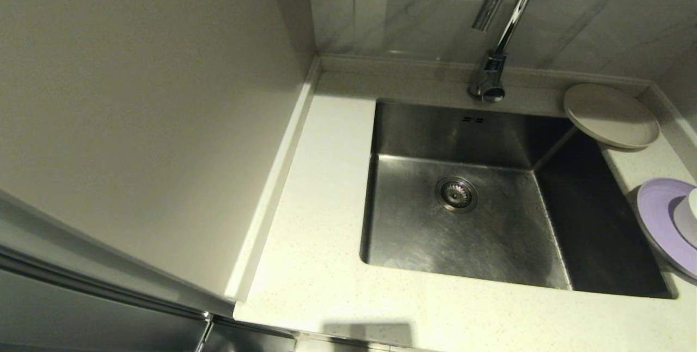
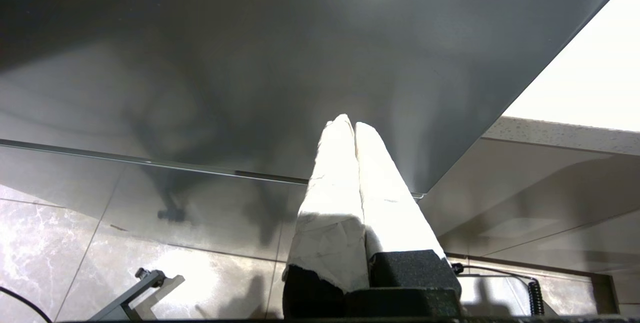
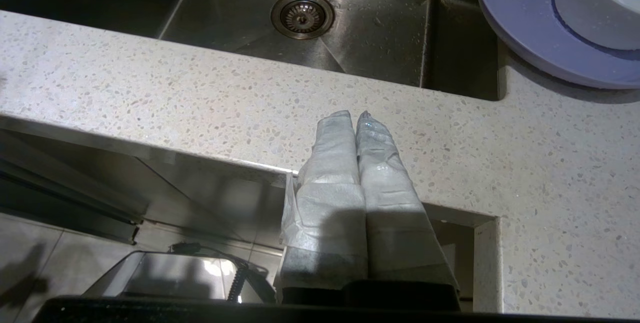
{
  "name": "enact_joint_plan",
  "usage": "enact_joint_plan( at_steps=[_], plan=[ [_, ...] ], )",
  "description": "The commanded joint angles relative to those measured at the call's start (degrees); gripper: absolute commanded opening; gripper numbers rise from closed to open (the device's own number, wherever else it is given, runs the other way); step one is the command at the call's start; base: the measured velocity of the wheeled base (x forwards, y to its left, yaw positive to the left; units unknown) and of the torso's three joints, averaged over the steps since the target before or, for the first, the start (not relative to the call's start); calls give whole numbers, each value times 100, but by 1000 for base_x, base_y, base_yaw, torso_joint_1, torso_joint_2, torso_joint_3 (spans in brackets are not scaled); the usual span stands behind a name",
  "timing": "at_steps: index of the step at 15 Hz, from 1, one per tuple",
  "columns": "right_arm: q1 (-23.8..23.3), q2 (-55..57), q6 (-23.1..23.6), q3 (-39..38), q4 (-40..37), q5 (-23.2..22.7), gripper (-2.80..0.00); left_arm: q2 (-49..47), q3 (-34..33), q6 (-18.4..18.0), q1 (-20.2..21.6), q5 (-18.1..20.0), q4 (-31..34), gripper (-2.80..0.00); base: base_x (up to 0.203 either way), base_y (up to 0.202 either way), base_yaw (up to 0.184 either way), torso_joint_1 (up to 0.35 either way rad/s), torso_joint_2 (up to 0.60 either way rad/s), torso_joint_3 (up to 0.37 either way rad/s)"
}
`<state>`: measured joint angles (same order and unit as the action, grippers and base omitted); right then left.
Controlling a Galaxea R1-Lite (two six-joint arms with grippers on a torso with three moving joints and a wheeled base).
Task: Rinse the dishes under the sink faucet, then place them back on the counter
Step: Put a plate into the sink
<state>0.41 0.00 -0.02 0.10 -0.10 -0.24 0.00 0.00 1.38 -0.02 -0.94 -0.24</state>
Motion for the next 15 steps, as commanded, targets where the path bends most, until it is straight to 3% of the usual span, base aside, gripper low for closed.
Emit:
enact_joint_plan(
  at_steps=[1,15],
  plan=[
    [2,8,2,-1,1,-2,-280,9,0,3,2,-3,-2,-280,0,0,0,0,0,0],
    [2,3,2,-1,1,-2,-280,9,0,3,2,-3,-2,-280,0,0,0,0,0,0]
  ],
)
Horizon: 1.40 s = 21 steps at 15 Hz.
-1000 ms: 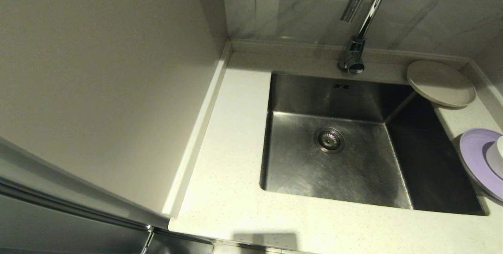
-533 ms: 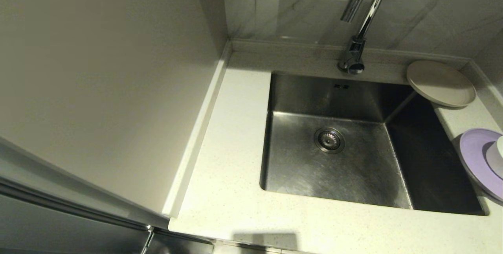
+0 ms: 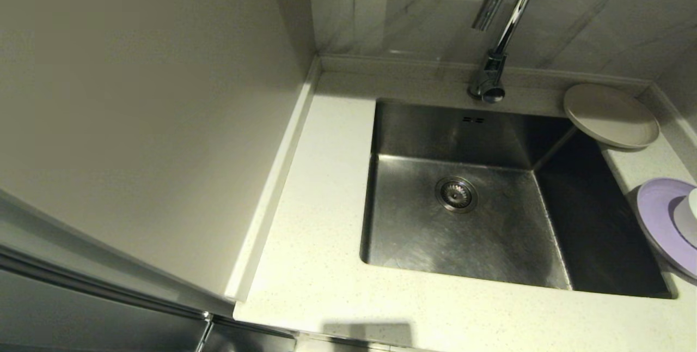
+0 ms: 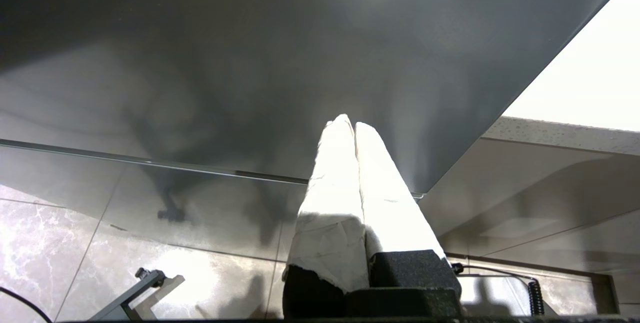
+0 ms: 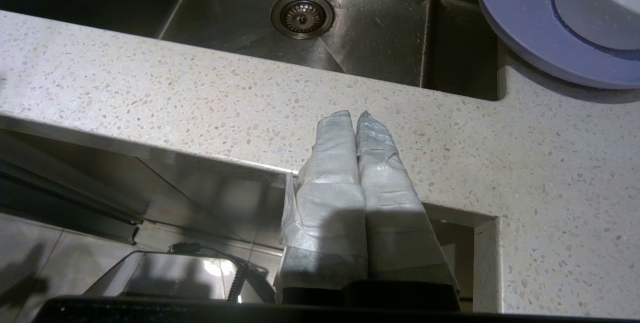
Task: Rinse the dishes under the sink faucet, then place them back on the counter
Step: Put a plate into the sink
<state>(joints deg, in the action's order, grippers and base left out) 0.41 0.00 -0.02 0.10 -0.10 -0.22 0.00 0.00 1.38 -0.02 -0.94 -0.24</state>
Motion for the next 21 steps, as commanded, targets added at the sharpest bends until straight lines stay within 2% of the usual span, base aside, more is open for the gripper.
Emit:
enact_joint_plan(
  at_steps=[1,7,10,14,18,21],
  plan=[
    [2,9,2,-1,1,-4,-280,9,0,3,2,-3,-2,-280,0,0,0,0,0,0],
    [2,7,2,24,-68,-4,-280,9,0,3,2,-3,-2,-280,0,0,0,0,0,0],
    [2,8,22,256,-741,-9,-280,9,0,3,2,-3,-2,-280,0,0,0,0,0,0],
    [2,156,26,1312,-2790,108,-280,9,0,3,2,-3,-2,-280,0,0,0,0,0,0],
    [7,706,75,2275,-3357,101,-280,9,0,3,2,-3,-2,-280,0,0,0,0,0,0],
    [16,1598,100,3430,-4138,74,-280,9,0,3,2,-3,-2,-280,0,0,0,0,0,0]
  ],
)
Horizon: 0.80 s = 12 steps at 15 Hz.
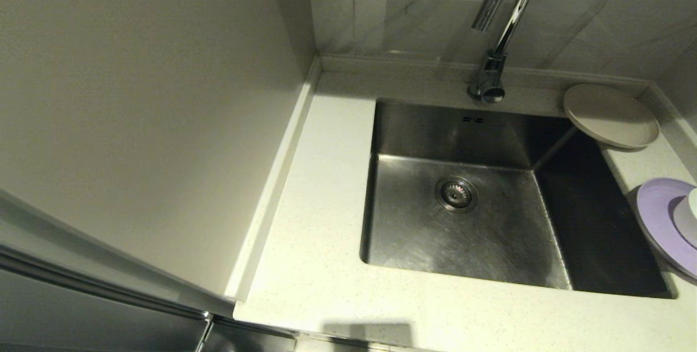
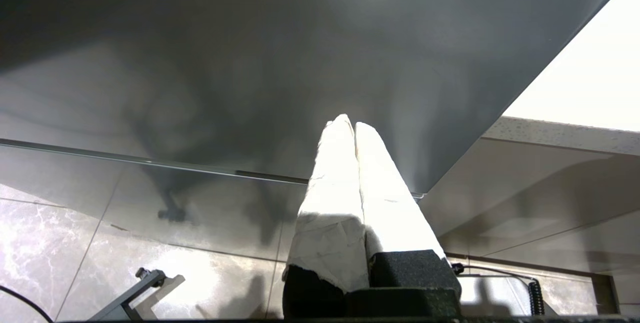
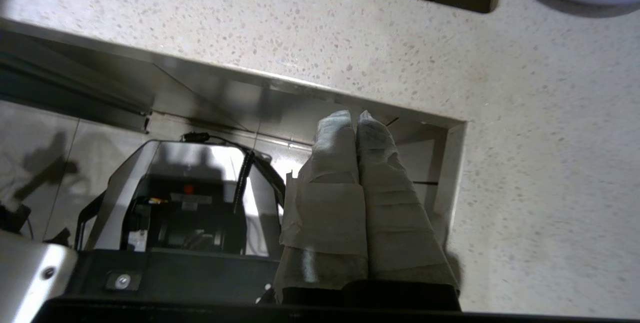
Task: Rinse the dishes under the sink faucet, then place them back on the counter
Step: Put a plate into the sink
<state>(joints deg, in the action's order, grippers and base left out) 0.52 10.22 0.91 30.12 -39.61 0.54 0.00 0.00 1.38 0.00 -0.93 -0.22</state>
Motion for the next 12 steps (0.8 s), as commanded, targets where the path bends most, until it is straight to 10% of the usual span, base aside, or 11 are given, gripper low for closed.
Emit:
enact_joint_plan(
  at_steps=[1,8,12],
  plan=[
    [8,980,70,867,-426,-5,-280,9,0,2,0,-4,-4,-280,0,0,0,0,0,0],
    [-2,4666,581,5111,-2142,60,-280,9,0,2,0,-4,-4,-280,0,0,0,0,0,0],
    [-125,6624,710,6700,-2292,927,-280,9,0,2,0,-4,-4,-280,0,0,0,0,0,0]
  ],
)
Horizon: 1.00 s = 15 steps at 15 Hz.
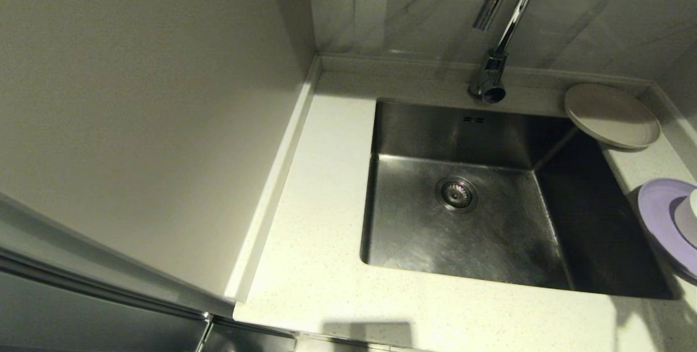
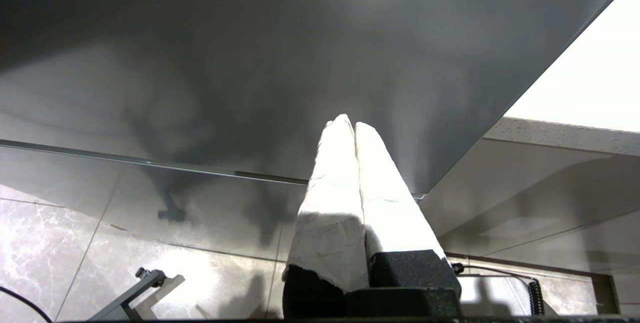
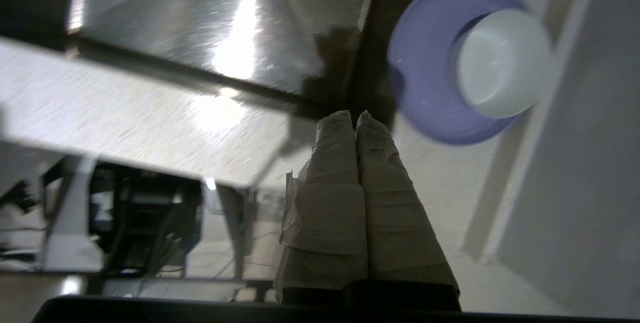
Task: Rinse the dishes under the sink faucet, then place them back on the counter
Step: Put a plate into the sink
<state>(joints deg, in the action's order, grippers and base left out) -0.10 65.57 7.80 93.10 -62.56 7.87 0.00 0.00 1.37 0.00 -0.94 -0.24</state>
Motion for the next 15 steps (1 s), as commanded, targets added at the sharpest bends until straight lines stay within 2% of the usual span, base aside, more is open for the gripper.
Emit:
enact_joint_plan(
  at_steps=[1,3,5,11,13,15],
  plan=[
    [-183,1459,118,548,194,359,-280,9,0,4,0,-3,-2,-280,0,0,0,0,0,0],
    [-725,2083,522,659,822,532,-280,9,0,4,0,-3,-2,-280,0,0,0,0,0,0],
    [-1046,2527,829,754,1218,573,-280,9,0,4,0,-3,-2,-280,0,0,0,0,0,0],
    [-1209,3678,906,892,2755,543,-280,9,0,4,0,-3,-2,-280,0,0,0,0,0,0],
    [-1275,4123,1414,912,3707,353,-280,9,0,4,0,-3,-2,-280,0,0,0,0,0,0],
    [-1395,4422,1920,1000,3964,-45,-280,9,0,4,0,-3,-2,-280,0,0,0,0,0,0]
  ],
)
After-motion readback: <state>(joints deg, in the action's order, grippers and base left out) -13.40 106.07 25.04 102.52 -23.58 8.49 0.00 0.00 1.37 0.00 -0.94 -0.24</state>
